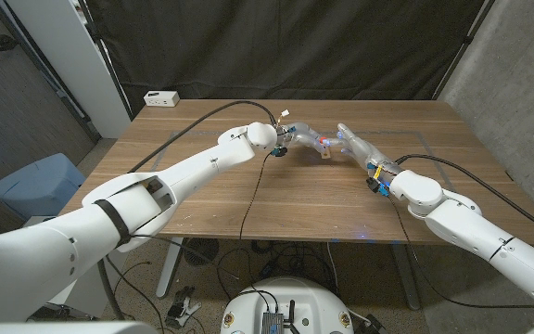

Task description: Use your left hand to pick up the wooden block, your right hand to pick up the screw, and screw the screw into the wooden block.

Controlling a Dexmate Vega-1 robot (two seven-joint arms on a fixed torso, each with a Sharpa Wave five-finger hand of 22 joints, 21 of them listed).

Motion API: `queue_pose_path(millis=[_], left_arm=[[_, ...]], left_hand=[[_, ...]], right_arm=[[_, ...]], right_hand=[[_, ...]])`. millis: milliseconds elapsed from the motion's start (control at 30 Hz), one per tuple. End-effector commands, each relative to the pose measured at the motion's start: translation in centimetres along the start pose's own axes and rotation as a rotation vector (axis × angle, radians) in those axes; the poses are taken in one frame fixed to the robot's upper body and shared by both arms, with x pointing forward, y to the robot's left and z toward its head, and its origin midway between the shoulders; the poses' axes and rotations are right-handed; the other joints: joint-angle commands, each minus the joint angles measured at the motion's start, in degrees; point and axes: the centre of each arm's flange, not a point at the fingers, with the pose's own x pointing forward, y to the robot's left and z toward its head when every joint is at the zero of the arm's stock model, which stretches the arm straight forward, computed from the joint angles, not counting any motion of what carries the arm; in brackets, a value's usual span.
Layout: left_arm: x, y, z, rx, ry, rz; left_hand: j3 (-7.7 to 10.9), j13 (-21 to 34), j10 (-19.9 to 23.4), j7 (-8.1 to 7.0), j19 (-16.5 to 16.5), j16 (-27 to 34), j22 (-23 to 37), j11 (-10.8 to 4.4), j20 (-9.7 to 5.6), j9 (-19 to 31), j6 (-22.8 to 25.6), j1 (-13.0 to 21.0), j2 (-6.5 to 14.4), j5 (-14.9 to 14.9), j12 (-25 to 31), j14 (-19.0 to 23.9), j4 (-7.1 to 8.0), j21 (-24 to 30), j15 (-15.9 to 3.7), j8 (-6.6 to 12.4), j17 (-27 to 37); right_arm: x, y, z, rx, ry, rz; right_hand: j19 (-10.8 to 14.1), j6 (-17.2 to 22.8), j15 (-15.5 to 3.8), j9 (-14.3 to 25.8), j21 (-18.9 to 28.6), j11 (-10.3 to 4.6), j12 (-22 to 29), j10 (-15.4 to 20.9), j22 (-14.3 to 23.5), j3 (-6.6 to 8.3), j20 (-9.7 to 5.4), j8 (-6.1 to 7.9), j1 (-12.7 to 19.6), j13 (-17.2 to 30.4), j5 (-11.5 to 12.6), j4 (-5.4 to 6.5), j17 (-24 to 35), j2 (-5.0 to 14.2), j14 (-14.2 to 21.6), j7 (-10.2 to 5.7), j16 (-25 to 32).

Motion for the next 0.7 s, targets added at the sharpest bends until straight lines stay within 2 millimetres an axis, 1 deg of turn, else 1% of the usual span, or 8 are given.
queue_pose_path(millis=[33,400,700], left_arm=[[-0.1,0.0,0.3,0.008,0.0,-0.002],[-0.2,0.0,0.5,0.014,0.0,0.001],[-0.4,0.1,0.4,0.018,0.004,0.001]], left_hand=[[0.15,0.3,0.3,1.11,0.3,0.2,0.2,-0.01,0.12,0.1,1.6,0.1,0.5,0.3,-0.2,0.3,0.17,0.2,-2.68,0.28,0.2],[0.12,0.3,0.3,1.13,0.3,0.2,0.2,-0.02,0.14,0.1,1.5,0.1,0.5,0.3,-0.2,0.2,0.2,0.2,-2.68,0.25,0.2],[0.11,0.2,0.3,1.01,0.3,0.2,0.2,-0.02,0.14,0.1,1.6,0.1,0.4,0.3,-0.2,0.2,0.15,0.2,-2.66,0.29,0.2]], right_arm=[[-0.6,-1.5,-0.1,0.006,-0.005,-0.03],[-0.4,-2.6,-0.5,0.025,-0.011,-0.039],[0.3,-3.0,-0.9,0.039,-0.017,-0.043]], right_hand=[[0.4,0.5,-0.08,0.3,0.3,0.09,0.3,-1.4,0.0,-0.3,0.1,0.06,0.2,0.1,0.3,-0.09,0.2,1.06,-8.2,0.01,0.6],[0.5,0.1,0.04,0.3,0.3,0.18,0.2,-1.4,0.0,-0.43,0.04,-0.14,0.3,0.1,0.4,-0.13,0.2,1.06,-8.1,-0.03,0.6],[0.6,-0.9,0.06,0.3,0.3,0.19,0.1,-1.6,0.0,-0.54,0.12,-0.53,0.3,0.2,0.4,-0.16,0.2,1.05,-8.2,-0.25,0.5]])
